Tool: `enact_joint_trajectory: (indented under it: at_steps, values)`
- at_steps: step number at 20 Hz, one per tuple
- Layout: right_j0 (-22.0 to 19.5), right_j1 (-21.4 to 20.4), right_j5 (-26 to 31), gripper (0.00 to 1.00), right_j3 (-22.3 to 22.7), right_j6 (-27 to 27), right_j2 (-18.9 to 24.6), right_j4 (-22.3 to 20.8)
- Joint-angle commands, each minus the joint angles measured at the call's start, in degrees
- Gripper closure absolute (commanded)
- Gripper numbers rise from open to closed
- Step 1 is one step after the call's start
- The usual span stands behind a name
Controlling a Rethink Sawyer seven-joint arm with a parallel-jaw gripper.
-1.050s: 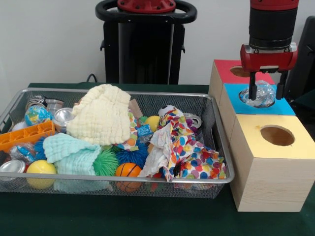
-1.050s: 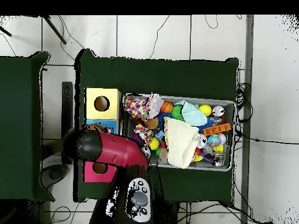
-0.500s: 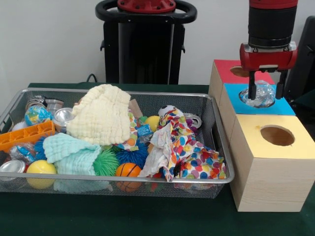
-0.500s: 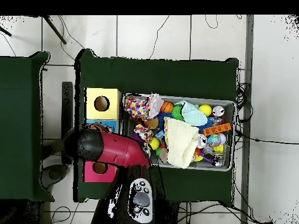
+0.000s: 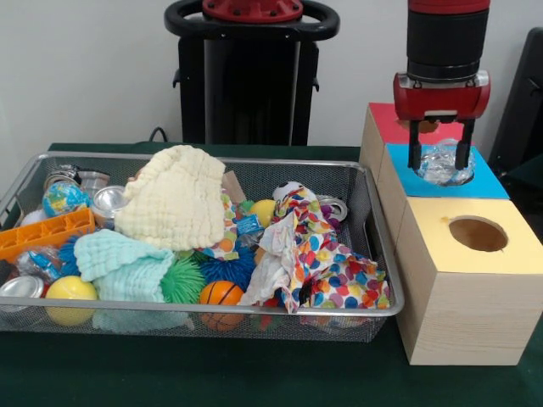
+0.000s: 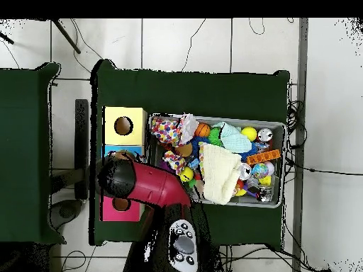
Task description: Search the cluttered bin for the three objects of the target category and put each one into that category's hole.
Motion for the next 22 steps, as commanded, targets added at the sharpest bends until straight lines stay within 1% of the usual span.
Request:
enact_joint_trajectory:
  at_steps: [1,4,6,9,14,19,22]
  values:
    - [-1.87,0.34,-4.83,0.00,5.59,10.55,5.89,-0.33]
    - [0.59,1.78,-3.78,0.00,4.18,11.65,3.65,-0.57]
    - [1.40,2.54,-5.69,0.00,4.57,12.42,3.72,-0.45]
    - [2.95,2.48,-6.55,0.00,5.27,13.73,3.23,0.18]
    - [5.32,1.36,-3.64,0.00,4.59,14.45,1.48,0.95]
    - [4.20,1.65,-4.80,0.00,4.50,13.04,2.20,0.77]
    - [4.10,2.08,-4.85,0.00,3.86,12.71,1.88,0.62]
